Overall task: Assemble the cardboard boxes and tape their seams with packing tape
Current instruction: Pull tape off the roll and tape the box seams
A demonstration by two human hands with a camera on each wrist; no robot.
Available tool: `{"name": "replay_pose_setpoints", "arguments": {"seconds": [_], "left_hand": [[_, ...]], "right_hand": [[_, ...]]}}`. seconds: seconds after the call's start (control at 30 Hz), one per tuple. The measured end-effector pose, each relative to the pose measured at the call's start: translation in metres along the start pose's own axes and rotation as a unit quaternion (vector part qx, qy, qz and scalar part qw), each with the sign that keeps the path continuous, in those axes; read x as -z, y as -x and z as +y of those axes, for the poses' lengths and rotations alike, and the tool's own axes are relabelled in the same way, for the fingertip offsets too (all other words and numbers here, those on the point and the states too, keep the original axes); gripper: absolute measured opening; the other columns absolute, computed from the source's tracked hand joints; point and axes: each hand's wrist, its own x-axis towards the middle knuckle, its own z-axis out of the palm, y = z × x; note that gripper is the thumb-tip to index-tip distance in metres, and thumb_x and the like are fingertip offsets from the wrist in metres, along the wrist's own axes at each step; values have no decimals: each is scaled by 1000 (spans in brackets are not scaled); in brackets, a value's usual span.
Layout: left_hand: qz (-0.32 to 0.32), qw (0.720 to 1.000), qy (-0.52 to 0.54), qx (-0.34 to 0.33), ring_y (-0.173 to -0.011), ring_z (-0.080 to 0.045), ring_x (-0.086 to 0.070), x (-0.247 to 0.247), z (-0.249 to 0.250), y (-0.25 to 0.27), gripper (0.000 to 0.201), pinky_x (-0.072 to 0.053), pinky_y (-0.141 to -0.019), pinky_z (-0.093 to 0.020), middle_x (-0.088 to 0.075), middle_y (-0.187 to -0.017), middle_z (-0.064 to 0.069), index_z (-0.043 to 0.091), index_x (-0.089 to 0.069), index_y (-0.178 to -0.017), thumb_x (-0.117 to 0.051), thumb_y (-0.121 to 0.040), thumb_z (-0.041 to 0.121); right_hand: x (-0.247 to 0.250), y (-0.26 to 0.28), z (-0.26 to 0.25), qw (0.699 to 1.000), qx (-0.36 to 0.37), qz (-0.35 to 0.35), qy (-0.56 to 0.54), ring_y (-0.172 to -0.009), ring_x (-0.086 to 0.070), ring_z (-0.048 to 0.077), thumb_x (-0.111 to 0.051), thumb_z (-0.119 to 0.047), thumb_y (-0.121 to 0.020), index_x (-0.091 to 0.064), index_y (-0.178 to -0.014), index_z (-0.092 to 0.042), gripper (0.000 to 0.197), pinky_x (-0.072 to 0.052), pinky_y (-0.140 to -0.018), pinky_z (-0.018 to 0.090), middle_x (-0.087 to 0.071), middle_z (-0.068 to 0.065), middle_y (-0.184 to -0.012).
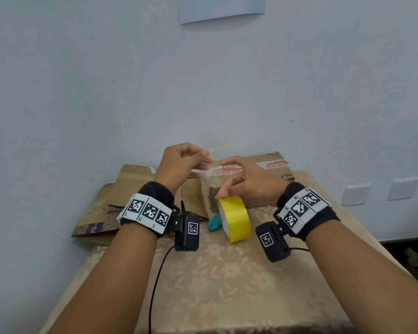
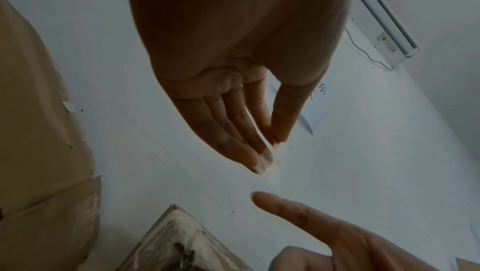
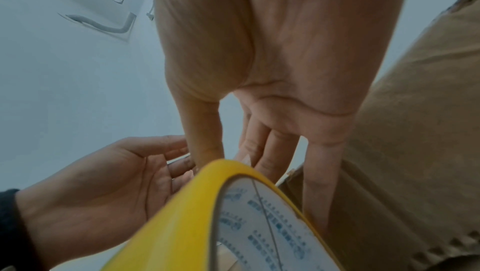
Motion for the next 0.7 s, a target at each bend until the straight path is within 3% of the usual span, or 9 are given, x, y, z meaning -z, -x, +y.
{"name": "replay_pose_setpoints", "arguments": {"seconds": [0.23, 0.43, 0.53, 0.63, 0.7], "left_hand": [[-8, 1000, 6, 9, -78, -19, -75, -3, 2, 2, 5, -59, -60, -25, -79, -89, -11, 8, -71, -96, -73, -94, 13], [1, 1000, 9, 15, -81, -19, -76, -2, -1, 1, 6, -59, -60, -26, -79, -91, -11, 8, -70, -97, -73, -94, 13], [8, 1000, -8, 10, -92, -15, -73, -2, -7, -1, 10, -62, -68, -31, -76, -103, -13, 10, -73, -101, -75, -92, 11], [9, 999, -44, -6, -100, -10, -69, -1, -10, -3, 14, -63, -84, -38, -74, -112, -6, 15, -76, -104, -75, -91, 11], [12, 998, -63, -14, -100, -13, -67, 1, -10, -3, 17, -62, -84, -37, -70, -111, -2, 21, -77, -106, -75, -91, 13]], "right_hand": [[2, 2, 2, 999, 31, -6, 23, -108, -70, 42, -82, 1, -83, -40, -146, -28, 80, -52, -101, 63, -75, 23, -105], [4, 0, 3, 999, 51, -5, 17, -104, -71, 45, -83, 5, -81, -49, -140, -25, 75, -52, -103, 60, -75, 20, -90], [4, -1, 3, 998, 52, 0, 18, -102, -73, 40, -83, 5, -81, -50, -139, -24, 73, -54, -102, 54, -76, 16, -88], [5, -1, 1, 998, 55, 6, 34, -93, -75, 25, -82, 3, -81, -43, -146, -23, 80, -54, -93, 38, -78, 12, -88], [6, 0, 0, 997, 62, 7, 37, -93, -75, 25, -82, 5, -81, -37, -152, -23, 88, -55, -94, 38, -78, 11, -87]]}}
